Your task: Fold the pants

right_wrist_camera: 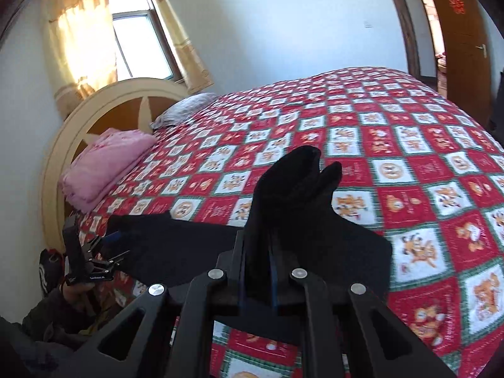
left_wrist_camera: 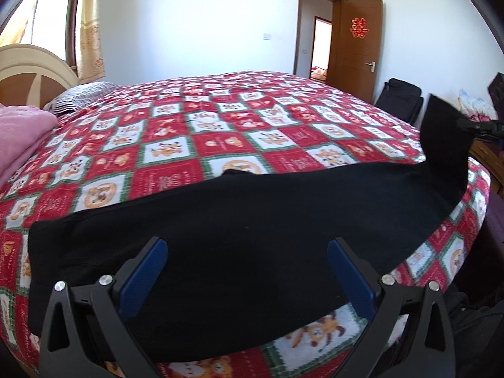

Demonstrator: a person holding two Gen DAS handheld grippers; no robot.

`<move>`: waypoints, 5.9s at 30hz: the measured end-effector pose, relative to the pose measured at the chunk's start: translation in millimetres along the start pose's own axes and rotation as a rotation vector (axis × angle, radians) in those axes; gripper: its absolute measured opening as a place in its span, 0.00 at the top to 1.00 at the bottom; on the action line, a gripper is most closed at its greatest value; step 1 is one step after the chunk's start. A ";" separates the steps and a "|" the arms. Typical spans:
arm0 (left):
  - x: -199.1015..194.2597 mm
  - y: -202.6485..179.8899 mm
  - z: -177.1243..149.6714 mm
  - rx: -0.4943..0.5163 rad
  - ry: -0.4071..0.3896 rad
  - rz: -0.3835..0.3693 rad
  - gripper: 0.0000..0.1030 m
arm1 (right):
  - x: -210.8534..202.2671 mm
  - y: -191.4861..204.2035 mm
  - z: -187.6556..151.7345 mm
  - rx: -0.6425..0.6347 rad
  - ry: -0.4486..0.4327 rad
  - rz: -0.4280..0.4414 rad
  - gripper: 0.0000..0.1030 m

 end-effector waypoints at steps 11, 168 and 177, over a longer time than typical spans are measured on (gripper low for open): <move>3.1 -15.3 -3.2 0.006 0.008 -0.054 0.00 | 78.7 72.7 -14.4 -0.120 0.100 0.091 0.89; -6.8 198.8 -51.6 -0.422 0.043 0.252 0.41 | 150.9 150.3 -100.7 -0.241 0.222 0.327 0.35; -1.7 200.5 -52.7 -0.427 0.045 0.228 0.39 | 155.1 152.2 -108.2 -0.239 0.235 0.325 0.35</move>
Point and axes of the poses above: each gripper's, at about its wrist camera, not at the fingertips, and x roughly the way its jaws point, y to its left, z to its top, the point moved 5 cm from there along x, roughly the way its jaws point, and after that the axes turned 3 degrees about z, right-handed, at the moved point
